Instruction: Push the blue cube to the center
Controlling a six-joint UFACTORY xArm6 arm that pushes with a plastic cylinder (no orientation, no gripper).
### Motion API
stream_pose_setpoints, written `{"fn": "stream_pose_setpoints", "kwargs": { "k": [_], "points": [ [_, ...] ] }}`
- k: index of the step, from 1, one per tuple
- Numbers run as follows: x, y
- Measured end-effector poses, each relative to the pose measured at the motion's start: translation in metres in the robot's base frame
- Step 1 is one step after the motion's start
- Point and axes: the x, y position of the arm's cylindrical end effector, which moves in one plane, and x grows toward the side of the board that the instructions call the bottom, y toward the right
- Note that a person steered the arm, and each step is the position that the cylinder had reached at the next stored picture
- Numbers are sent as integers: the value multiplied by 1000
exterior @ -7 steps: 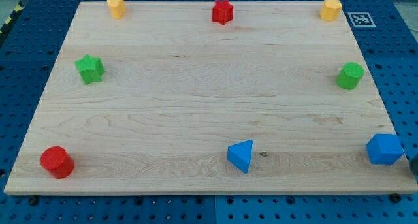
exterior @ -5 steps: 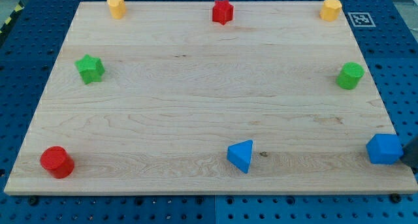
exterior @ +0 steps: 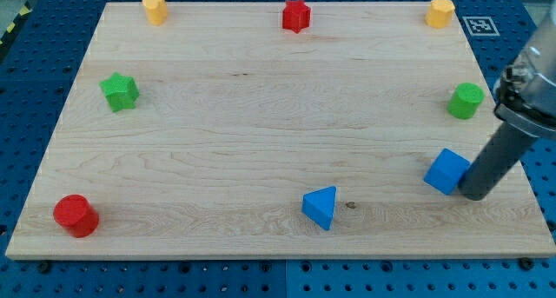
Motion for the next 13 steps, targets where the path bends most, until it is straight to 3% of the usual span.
{"fn": "stream_pose_setpoints", "kwargs": {
  "k": [5,7,8,9,11,13],
  "points": [
    [-97,-128],
    [-64,-46],
    [-89,7],
    [-100,3],
    [-123,-68],
    [-122,-103]
  ]
}}
